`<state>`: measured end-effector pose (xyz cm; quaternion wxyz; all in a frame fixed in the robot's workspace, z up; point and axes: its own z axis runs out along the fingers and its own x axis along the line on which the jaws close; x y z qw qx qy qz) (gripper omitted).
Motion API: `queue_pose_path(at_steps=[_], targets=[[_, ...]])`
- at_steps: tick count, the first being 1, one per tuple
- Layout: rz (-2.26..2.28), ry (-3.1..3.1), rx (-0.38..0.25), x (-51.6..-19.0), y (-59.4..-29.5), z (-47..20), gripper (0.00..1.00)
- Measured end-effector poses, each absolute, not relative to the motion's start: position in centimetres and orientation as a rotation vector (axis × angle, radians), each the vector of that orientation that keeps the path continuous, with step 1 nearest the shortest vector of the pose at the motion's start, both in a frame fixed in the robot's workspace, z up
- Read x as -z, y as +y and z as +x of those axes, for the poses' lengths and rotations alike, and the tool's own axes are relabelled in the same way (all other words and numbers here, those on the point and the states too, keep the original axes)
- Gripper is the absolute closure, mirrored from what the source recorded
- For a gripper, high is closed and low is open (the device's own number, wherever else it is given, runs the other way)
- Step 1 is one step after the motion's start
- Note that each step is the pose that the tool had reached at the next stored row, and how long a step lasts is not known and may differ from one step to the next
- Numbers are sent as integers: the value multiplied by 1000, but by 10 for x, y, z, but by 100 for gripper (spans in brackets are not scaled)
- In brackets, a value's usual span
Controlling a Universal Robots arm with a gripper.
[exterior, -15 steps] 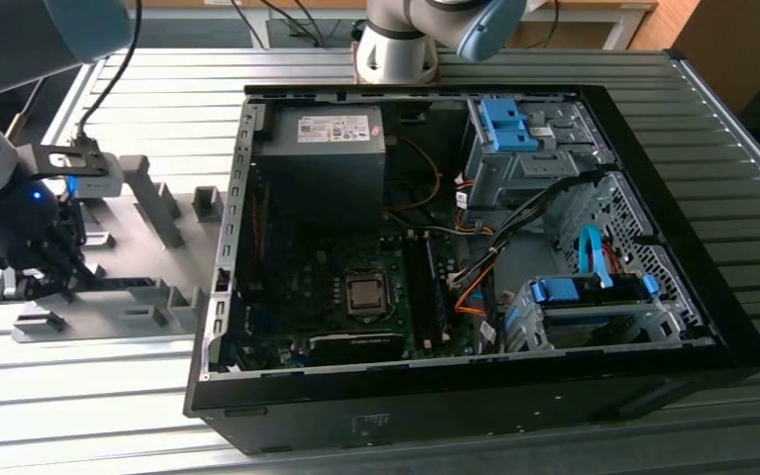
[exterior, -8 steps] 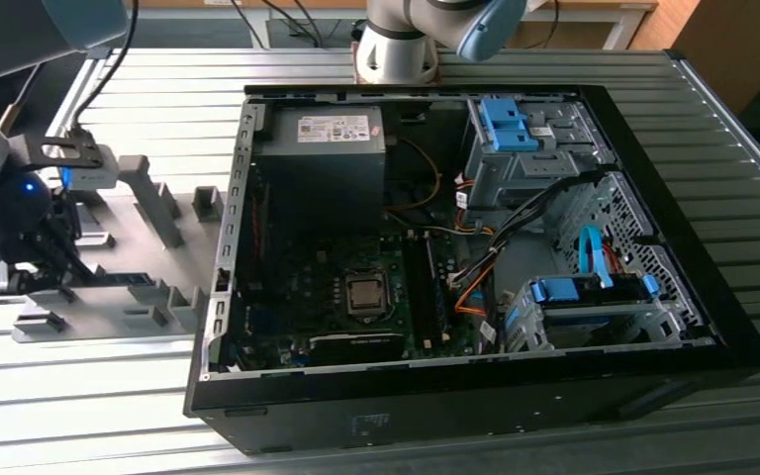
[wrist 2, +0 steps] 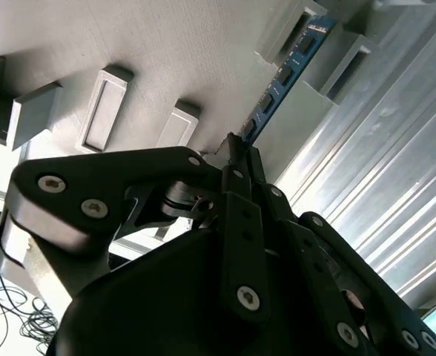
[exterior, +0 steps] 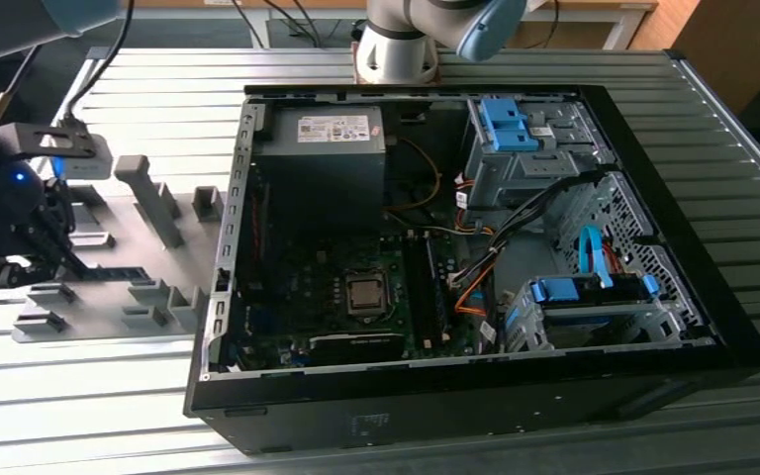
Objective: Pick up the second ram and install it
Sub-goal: 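Pick up the second ram and move it above second insertion slot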
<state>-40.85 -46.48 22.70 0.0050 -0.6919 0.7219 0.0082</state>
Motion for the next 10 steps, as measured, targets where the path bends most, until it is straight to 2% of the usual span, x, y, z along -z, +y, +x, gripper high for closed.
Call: queue_pose_path(at_steps=[10], targets=[[-2167,2261,-26,-232,-465,-409,86]])
